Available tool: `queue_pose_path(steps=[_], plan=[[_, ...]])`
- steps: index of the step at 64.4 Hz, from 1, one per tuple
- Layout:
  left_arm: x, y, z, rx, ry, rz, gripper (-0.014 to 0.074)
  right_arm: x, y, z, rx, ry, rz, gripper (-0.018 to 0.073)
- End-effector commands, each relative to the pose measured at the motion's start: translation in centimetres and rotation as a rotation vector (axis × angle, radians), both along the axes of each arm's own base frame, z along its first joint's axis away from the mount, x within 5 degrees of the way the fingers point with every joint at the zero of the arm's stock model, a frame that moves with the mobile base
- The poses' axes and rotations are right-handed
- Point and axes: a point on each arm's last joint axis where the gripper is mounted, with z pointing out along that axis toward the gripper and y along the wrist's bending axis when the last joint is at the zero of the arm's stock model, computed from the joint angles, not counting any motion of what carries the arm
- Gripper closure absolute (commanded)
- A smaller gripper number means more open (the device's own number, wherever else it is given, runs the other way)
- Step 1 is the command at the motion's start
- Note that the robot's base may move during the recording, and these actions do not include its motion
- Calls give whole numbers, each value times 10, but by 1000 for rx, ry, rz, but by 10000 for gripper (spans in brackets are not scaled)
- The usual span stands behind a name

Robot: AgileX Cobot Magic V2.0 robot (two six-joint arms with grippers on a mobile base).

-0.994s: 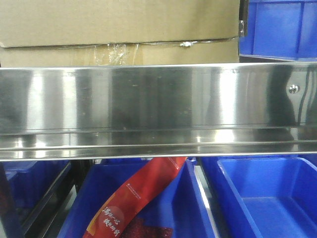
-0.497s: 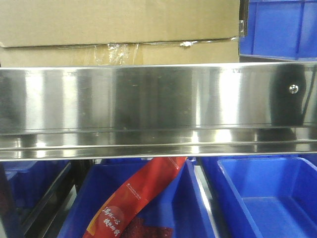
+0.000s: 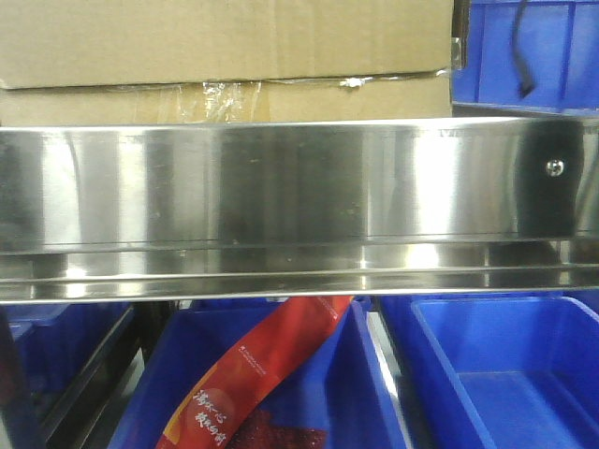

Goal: Grab carton from right shelf to conveyor
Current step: 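Pinch the carton's side walls with the left and right grippers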

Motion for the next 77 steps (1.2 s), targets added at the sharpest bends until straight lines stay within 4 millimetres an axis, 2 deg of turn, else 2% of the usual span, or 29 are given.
queue_pose_path(steps=[1, 6, 9, 14, 16, 20, 22, 24, 29, 34, 43, 50, 63, 72, 77], plan=[[3, 0, 0, -12, -9, 2, 174, 8, 2, -4, -2, -11, -5, 65], [8, -1, -6, -8, 11, 3, 178, 14, 5, -13, -10, 8, -5, 90], [9, -2, -8, -5, 21, 4, 202, 17, 6, -17, -14, 18, -5, 144], [8, -1, -9, -4, 31, 6, 292, 18, 7, -19, -15, 22, -5, 306], [8, -1, -9, -3, 37, 7, 348, 18, 7, -19, -15, 22, -5, 405], [7, -1, -10, -1, 47, 8, 487, 18, 7, -19, -15, 22, -5, 578], [7, -1, -10, -1, 48, 8, 584, 17, 6, -18, -15, 20, -5, 659], [7, -1, -10, -1, 48, 8, 645, 17, 6, -17, -14, 18, -5, 648], [7, -1, -8, -3, 43, 6, 583, 15, 4, -13, -14, 8, -8, 616], [4, -1, -5, -3, 53, 9, 585, 10, 1, -6, -11, -10, -10, 625], [-7, 2, 16, -20, 24, 13, 596, -10, -6, 18, 12, -67, -11, 625], [-25, 1, 44, -71, -55, -10, 602, -32, -15, 43, 38, -130, -12, 625], [-75, -9, 85, -116, -177, -90, 602, -87, -37, 89, 90, -255, -10, 625], [-106, -18, 98, -141, -216, -140, 604, -117, -45, 93, 98, -258, 4, 625], [-118, -22, 93, -145, -199, -149, 604, -135, -49, 85, 90, -228, 19, 625]])
